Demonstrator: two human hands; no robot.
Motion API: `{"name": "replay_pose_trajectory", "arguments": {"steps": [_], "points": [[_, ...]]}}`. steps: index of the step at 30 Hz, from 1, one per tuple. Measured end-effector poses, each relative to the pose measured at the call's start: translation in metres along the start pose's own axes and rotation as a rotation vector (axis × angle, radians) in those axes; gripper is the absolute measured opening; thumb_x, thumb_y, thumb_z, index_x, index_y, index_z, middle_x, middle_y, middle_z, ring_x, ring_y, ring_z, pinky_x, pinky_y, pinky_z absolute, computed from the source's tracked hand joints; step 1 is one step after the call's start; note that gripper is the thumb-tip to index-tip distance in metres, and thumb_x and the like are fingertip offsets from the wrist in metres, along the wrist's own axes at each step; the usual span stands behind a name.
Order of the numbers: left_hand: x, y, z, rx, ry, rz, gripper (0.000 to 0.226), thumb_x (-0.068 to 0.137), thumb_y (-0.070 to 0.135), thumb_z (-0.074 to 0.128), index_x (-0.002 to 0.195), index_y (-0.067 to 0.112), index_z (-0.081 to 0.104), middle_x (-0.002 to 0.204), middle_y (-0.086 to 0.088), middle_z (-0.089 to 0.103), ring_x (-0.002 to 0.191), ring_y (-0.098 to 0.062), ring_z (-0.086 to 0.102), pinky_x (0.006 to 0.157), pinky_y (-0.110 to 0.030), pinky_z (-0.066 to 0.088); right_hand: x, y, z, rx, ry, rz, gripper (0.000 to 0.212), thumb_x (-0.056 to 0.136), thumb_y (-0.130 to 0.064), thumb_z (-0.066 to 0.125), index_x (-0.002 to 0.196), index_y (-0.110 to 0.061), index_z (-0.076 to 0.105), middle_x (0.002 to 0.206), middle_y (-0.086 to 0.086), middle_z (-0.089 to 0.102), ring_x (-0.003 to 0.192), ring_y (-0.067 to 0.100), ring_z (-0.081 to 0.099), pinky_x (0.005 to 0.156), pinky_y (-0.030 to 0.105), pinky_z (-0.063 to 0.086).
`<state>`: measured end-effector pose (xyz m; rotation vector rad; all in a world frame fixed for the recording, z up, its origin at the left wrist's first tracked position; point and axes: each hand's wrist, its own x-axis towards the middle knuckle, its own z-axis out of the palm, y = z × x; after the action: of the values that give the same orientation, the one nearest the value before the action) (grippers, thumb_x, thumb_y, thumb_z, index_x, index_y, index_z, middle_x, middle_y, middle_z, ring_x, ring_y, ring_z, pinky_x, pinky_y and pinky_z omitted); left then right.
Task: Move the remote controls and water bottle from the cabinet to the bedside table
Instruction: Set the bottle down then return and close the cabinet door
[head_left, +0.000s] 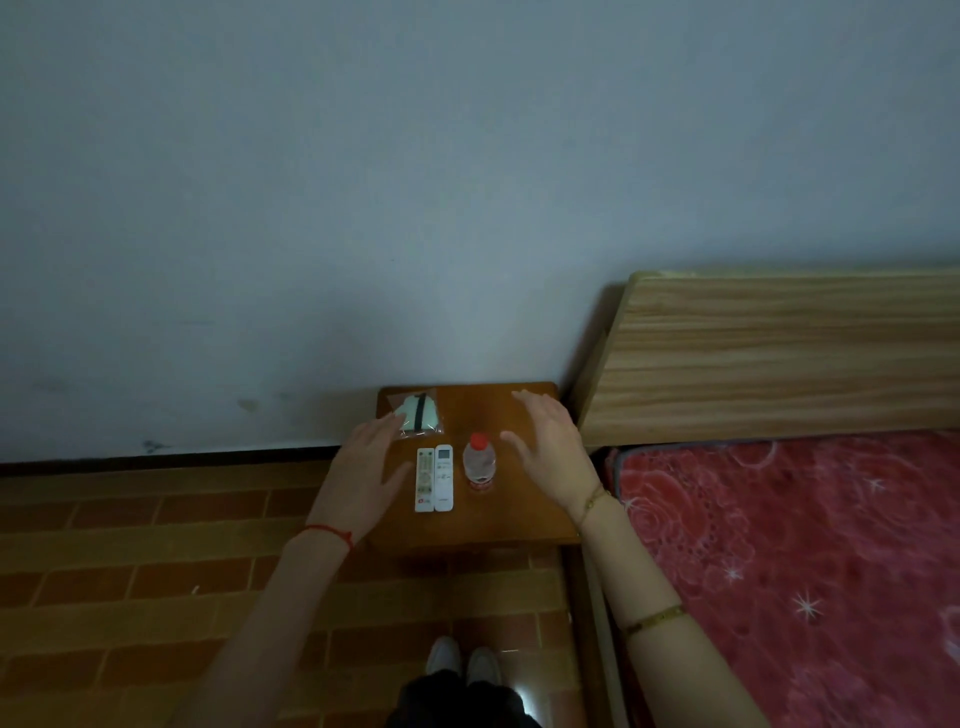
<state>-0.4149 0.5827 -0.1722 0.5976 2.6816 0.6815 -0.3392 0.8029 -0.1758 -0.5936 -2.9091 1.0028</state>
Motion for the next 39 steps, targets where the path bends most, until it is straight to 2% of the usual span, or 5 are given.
{"name": "replay_pose_trajectory", "arguments": {"steps": [15,26,30,34,39], "points": [[-0.122,0.013,-0.050,-0.066,0.208,-0.014,0.059,0.092,0.028,0.059,0.146,0.023,0.037,0.148,-0.006,0.043,0.139,-0.022,0.036,0.111,-0.039,0.035,-0.088,-0.040,-0.027,0.065,0.013,-0.044,0.060,0.095,-0.032,0.060,0.149,-0.019,0.036,0.152,0.001,0.043,0.147,0.021,0.026,0.119,0.046,0.029],[-0.183,-0.011,-0.074,-0.083,0.411,-0.091,0.053,0.093,0.025,0.059,0.143,0.020,0.043,0.143,-0.005,0.048,0.134,-0.019,0.041,0.106,-0.023,0.028,-0.094,-0.088,-0.022,0.041,-0.058,-0.284,0.056,0.096,-0.033,0.058,0.146,-0.020,0.039,0.146,-0.001,0.048,0.142,0.017,0.035,0.116,0.034,0.031],[-0.214,-0.033,-0.082,-0.079,0.470,-0.187,0.054,0.092,0.026,0.060,0.143,0.018,0.044,0.143,-0.005,0.049,0.134,-0.021,0.041,0.109,-0.026,0.029,-0.093,-0.118,-0.006,0.037,-0.134,-0.375,0.053,0.096,-0.031,0.059,0.144,-0.021,0.042,0.141,-0.001,0.052,0.136,0.016,0.041,0.107,0.023,0.029],[-0.251,-0.059,-0.086,-0.091,0.516,-0.321,0.056,0.092,0.036,0.055,0.145,0.027,0.039,0.146,0.002,0.045,0.137,-0.018,0.038,0.115,-0.041,0.032,-0.097,-0.155,0.018,0.021,-0.229,-0.489,0.053,0.096,-0.028,0.059,0.145,-0.015,0.043,0.142,0.002,0.053,0.137,0.020,0.041,0.115,0.032,0.033],[-0.303,-0.097,-0.092,-0.068,0.610,-0.481,0.057,0.090,0.032,0.059,0.144,0.024,0.041,0.144,-0.004,0.050,0.135,-0.022,0.042,0.113,-0.044,0.034,-0.107,-0.210,0.059,-0.009,-0.358,-0.628,0.053,0.097,-0.031,0.057,0.146,-0.018,0.041,0.145,0.001,0.049,0.140,0.018,0.037,0.116,0.034,0.031]]}}
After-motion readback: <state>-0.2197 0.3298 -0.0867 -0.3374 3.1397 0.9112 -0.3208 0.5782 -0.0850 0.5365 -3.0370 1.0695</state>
